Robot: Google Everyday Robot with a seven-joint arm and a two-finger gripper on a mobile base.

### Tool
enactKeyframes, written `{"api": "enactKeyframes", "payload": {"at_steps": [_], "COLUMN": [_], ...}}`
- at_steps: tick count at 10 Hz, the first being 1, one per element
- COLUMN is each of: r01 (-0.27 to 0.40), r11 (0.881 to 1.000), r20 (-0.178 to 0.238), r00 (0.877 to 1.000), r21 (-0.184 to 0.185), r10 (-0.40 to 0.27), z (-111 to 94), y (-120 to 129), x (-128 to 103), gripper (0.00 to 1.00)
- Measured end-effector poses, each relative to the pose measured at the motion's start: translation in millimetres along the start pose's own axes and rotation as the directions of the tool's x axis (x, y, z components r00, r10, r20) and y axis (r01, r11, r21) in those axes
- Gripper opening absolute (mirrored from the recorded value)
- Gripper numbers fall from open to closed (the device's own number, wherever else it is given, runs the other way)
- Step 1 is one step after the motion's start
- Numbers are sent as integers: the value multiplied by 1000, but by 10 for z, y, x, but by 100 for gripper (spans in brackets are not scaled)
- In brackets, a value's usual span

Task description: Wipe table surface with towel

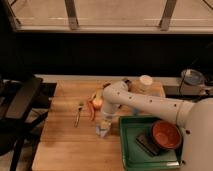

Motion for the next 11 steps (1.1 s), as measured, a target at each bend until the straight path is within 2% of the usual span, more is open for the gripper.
{"api": "enactKeyframes", "payload": {"at_steps": [2, 3, 5, 7, 8, 11], "r01": [62, 80, 74, 44, 28, 34], "r11": [996, 992, 988, 989, 993, 997], "r20": [41, 50, 37, -4, -51, -136], "r00": [997, 996, 997, 999, 998, 990], "r21": [-71, -97, -134, -138, -117, -74], "r10": [-59, -75, -70, -45, -34, -44], "z": [239, 331, 456, 441, 359, 179], "y": [353, 470, 641, 643, 546, 170], "x": [-316, -388, -410, -254, -51, 297], "gripper": [0, 0, 0, 0, 0, 0]}}
